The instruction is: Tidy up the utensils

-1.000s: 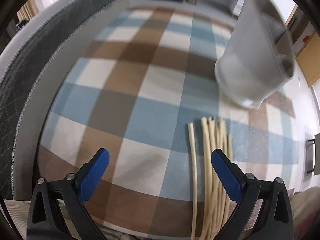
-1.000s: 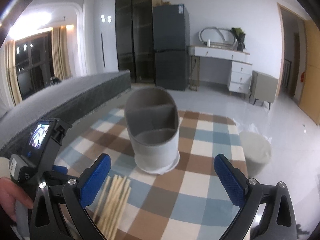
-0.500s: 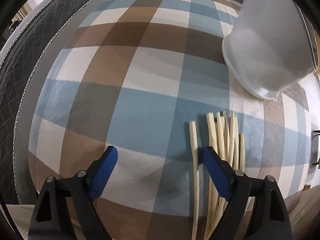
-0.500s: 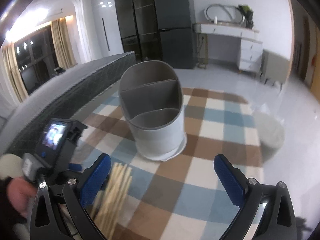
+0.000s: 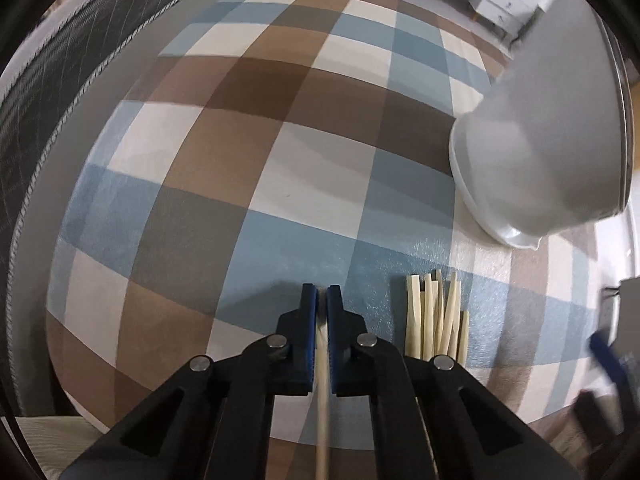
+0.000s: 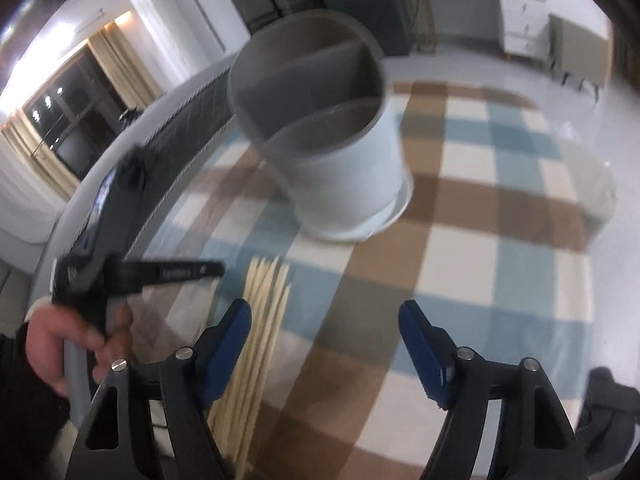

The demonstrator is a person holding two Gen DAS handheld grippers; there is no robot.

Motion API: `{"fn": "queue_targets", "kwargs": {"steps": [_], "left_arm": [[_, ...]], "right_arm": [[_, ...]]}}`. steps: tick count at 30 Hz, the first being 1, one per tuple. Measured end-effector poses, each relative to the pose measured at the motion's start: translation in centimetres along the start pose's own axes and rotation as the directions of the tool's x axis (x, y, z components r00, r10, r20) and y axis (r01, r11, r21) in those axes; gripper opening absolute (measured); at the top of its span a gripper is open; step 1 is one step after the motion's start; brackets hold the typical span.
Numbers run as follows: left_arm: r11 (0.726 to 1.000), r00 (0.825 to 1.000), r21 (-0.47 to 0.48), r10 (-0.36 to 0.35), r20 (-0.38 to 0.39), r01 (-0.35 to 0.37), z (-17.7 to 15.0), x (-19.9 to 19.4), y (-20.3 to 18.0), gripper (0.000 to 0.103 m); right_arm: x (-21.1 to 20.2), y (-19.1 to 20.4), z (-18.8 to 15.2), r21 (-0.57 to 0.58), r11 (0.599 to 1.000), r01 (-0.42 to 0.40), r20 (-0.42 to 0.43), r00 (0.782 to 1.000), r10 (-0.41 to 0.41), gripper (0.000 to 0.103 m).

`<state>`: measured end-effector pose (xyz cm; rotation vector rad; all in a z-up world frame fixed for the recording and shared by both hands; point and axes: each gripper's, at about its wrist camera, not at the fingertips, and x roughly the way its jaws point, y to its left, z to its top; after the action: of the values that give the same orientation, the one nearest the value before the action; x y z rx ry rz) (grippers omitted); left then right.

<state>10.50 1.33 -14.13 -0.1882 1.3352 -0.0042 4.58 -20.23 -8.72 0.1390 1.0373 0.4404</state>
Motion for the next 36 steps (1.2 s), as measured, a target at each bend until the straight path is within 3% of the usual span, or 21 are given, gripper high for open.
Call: {"fn": "queue_targets", "kwargs": {"steps": [4,5,12,18,20,26,36], "left_arm": [[0.996,0.997,-0.055,-0.067,0.039,0.069,-0.4,-1.9,2.2,0.001],[0.994,0.995,-0.062,-0.082,0.051,0.085,-0.4,-2.1,3.0,0.001],[0.977,0.967,-0.075,-0.183,0.175,0.198,-1.5,-6.4,6.1,0.000],[0.964,0.953,-0.105,-0.221,0.207,0.246,-0.4,-6.4,5.7,0.000],[0.957,0.948,-0.117,-0.235,0.217,0.264,0.0,-6.5,6.1,0.000],[0.947,0.936,-0.123,-0.262,0.237,0.296,0.1,-7.2,6.8,0.000],[0.942,0.931,-0.120,-0.279,0.236,0.313,0.0,-7.2,6.9,0.000]], "right_arm": [[1.4,1.6,0.1,0.019,0.997,-0.081,-0.077,0.994,0.082,0.065],[1.7,2.0,0.3,0.023,0.996,-0.085,-0.093,0.992,0.087,0.056],[5.6,4.0,2.2,0.081,0.993,-0.091,-0.213,0.971,0.107,0.040],[9.1,4.7,2.8,0.091,0.996,0.020,-0.317,0.948,0.010,0.022],[9.9,4.7,2.8,0.099,0.993,0.056,-0.344,0.939,-0.019,0.012],[10.6,6.2,2.5,0.034,0.992,0.123,-0.345,0.933,-0.104,0.004],[7.9,4.9,3.0,0.114,0.988,0.102,-0.228,0.971,-0.074,0.000]]}}
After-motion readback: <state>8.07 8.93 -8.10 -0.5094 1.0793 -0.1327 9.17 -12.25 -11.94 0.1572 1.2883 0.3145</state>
